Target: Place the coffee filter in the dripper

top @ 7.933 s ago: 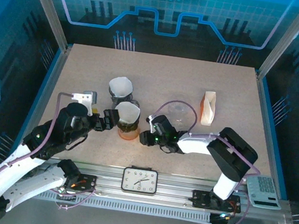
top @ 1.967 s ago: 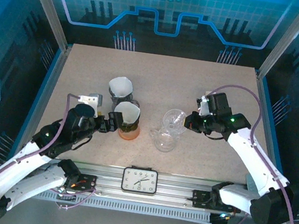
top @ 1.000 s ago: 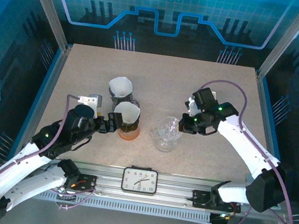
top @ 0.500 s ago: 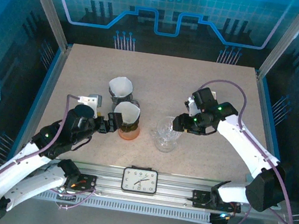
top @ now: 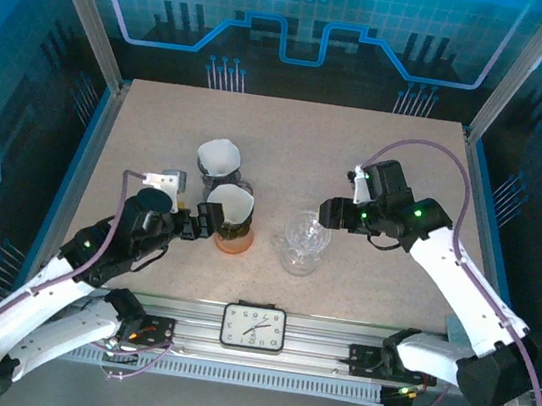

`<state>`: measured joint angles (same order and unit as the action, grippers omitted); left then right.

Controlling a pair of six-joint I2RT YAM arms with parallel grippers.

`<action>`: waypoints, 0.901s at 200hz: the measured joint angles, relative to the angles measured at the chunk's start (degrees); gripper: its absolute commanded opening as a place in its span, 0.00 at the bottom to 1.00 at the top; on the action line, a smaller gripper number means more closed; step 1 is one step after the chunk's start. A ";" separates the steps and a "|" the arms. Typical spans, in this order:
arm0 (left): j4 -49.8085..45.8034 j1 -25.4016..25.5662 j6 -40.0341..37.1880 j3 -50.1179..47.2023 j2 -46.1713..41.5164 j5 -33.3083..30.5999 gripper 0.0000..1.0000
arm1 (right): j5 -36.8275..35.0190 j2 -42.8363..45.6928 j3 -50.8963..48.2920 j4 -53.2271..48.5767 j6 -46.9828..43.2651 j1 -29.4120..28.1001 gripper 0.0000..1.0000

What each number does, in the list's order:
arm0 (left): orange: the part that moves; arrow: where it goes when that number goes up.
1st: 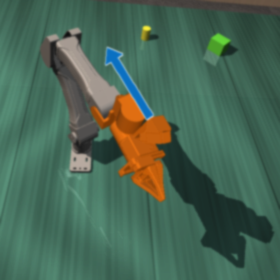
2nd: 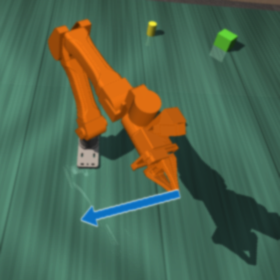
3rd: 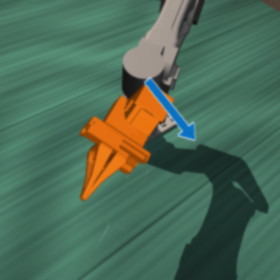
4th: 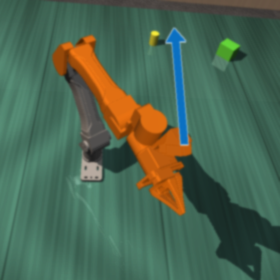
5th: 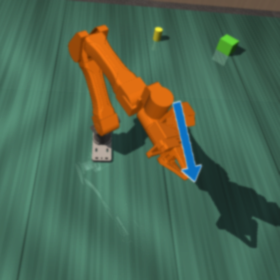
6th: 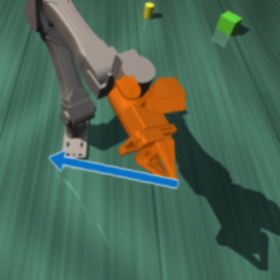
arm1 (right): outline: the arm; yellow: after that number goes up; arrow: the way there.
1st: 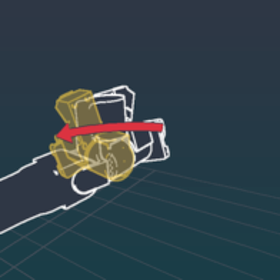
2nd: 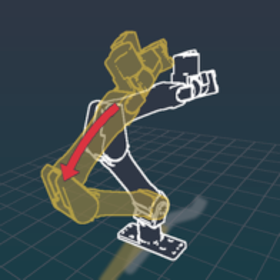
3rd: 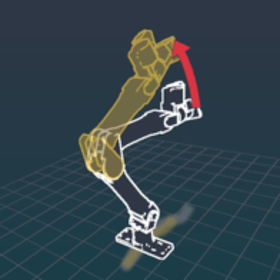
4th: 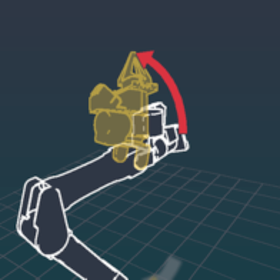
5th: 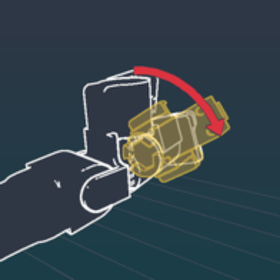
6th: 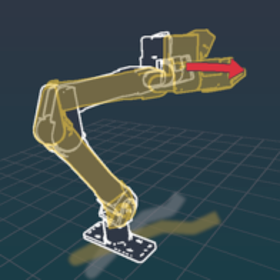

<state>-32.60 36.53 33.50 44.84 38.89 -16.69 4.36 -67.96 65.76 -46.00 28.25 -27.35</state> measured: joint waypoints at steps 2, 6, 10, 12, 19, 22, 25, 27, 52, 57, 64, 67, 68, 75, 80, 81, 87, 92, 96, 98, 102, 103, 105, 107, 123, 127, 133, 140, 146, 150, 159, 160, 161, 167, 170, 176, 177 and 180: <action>0.04 0.00 0.00 0.00 0.09 0.00 0.99 | -0.28 0.15 -0.09 0.20 0.00 0.00 0.68; 0.09 0.00 0.00 0.00 0.39 0.00 0.99 | -1.14 0.55 -0.33 0.63 0.00 0.02 0.68; 0.13 0.00 0.00 0.00 0.61 0.02 0.99 | -1.90 0.81 -0.52 1.05 -0.02 0.04 0.68; 0.15 0.00 0.00 0.00 0.79 0.02 0.99 | -2.23 0.92 -0.61 1.22 -0.02 0.04 0.68; 0.31 0.00 -0.04 0.00 1.29 0.04 0.99 | -3.78 1.33 -1.16 2.14 -0.02 0.04 0.68; 0.37 0.00 -0.07 0.00 1.49 0.07 0.99 | -4.20 1.44 -1.29 2.40 -0.02 0.07 0.68; 0.44 0.00 -0.20 0.00 1.64 0.15 0.99 | -4.74 1.57 -1.53 2.75 -0.02 0.17 0.68; 0.48 0.00 -0.24 0.00 1.70 0.26 0.99 | -5.07 1.62 -1.68 3.06 -0.02 0.24 0.68; 1.60 0.00 -0.66 0.07 1.90 1.51 0.99 | -7.63 1.62 -3.19 5.90 -0.02 2.91 0.65; 1.70 0.00 -0.68 0.11 1.95 1.57 0.99 | -8.07 1.44 -3.32 6.27 -0.09 3.72 0.64; 1.73 0.00 -0.72 0.22 1.97 1.84 0.99 | -8.55 1.07 -3.48 7.04 -0.28 5.03 0.63; 1.73 0.00 -0.79 0.31 2.01 1.95 0.99 | -8.66 0.87 -3.50 7.37 -0.22 5.57 0.62; 1.73 0.00 -0.81 0.33 2.01 1.97 0.99 | -8.70 0.74 -3.52 7.52 -0.28 5.86 0.62; 1.79 0.00 -0.85 0.46 2.05 2.03 0.99 | -8.94 0.07 -3.52 8.31 -0.52 7.06 0.61; 1.84 0.00 -0.87 0.57 2.10 2.14 0.99 | -9.16 -0.59 -3.52 8.90 -0.68 7.91 0.60; 1.84 0.00 -0.87 0.59 2.10 2.14 0.99 | -9.20 -0.68 -3.52 9.03 -0.70 8.02 0.60; 1.88 0.00 -0.87 0.70 2.16 2.16 0.99 | -9.60 -1.62 -3.52 9.75 -0.92 8.90 0.59; 1.88 0.00 -0.87 0.76 2.16 2.16 0.99 | -9.84 -2.47 -3.52 10.34 -1.16 9.46 0.58; 1.95 0.00 -0.85 0.76 2.19 2.16 0.99 | -10.05 -3.32 -3.52 10.93 -1.27 9.99 0.57; 1.95 0.00 -0.87 0.76 2.21 2.16 0.99 | -10.19 -3.61 -3.52 11.04 -1.38 10.14 0.57; 1.95 0.00 -0.87 0.76 2.21 2.16 0.99 | -10.32 -4.33 -3.52 11.50 -1.40 10.49 0.56; 1.95 0.00 -0.85 0.76 2.21 2.16 0.99 | -10.38 -4.50 -3.52 11.58 -1.44 10.56 0.56; 1.92 0.00 -0.87 0.76 2.21 2.16 0.99 | -10.43 -5.01 -3.52 11.74 -1.55 10.78 0.55; 1.92 0.00 -0.85 0.76 2.21 2.16 0.99 | -10.58 -5.44 -3.52 11.93 -1.53 11.02 0.54; 1.92 0.00 -0.85 0.76 2.27 2.16 0.99 | -11.41 -8.85 -3.52 13.44 -2.16 12.46 0.49; 1.92 0.00 -0.85 0.76 2.27 2.16 0.99 | -11.54 -9.64 -3.52 13.70 -2.16 12.85 0.48; 1.90 0.00 -0.85 0.76 2.25 2.16 0.99 | -11.76 -10.84 -3.48 14.10 -2.45 13.49 0.46; 1.90 0.00 -0.87 0.76 2.25 2.16 0.99 | -12.11 -12.13 -3.28 14.32 -2.73 14.14 0.43; 1.90 0.00 -0.85 0.76 2.25 2.14 0.99 | -12.68 -13.18 -3.04 14.38 -3.02 14.69 0.41; 1.88 0.00 -0.85 0.76 2.25 2.14 0.99 | -13.07 -13.81 -2.86 14.43 -3.26 14.99 0.40; 1.86 0.00 -0.85 0.76 2.25 2.14 0.99 | -13.90 -14.99 -2.36 14.45 -3.72 15.61 0.38; 1.86 0.00 -0.85 0.76 2.25 2.14 0.99 | -14.05 -15.19 -2.29 14.49 -3.65 15.72 0.38; 1.86 0.00 -0.85 0.76 2.25 2.14 0.99 | -14.14 -15.28 -2.25 14.53 -3.63 15.78 0.38; 1.86 0.00 -0.85 0.76 2.25 2.14 0.99 | -14.53 -15.85 -2.08 14.75 -3.89 16.09 0.38; 1.86 0.00 -0.85 0.76 2.25 2.14 0.99 | -14.64 -16.11 -1.99 14.82 -3.96 16.24 0.38; 1.86 0.00 -0.85 0.76 2.25 2.14 0.99 | -14.69 -16.48 -1.99 15.19 -4.02 16.55 0.38; 1.86 0.00 -0.85 0.76 2.25 2.14 0.99 | -14.69 -16.52 -1.99 15.21 -4.04 16.57 0.38; 1.86 0.00 -0.85 0.76 2.25 2.14 0.99 | -14.71 -16.68 -1.99 15.32 -4.15 16.68 0.38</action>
<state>-30.74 36.53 32.64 45.60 41.15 -14.55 -10.35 -84.64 63.77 -30.68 24.10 -10.68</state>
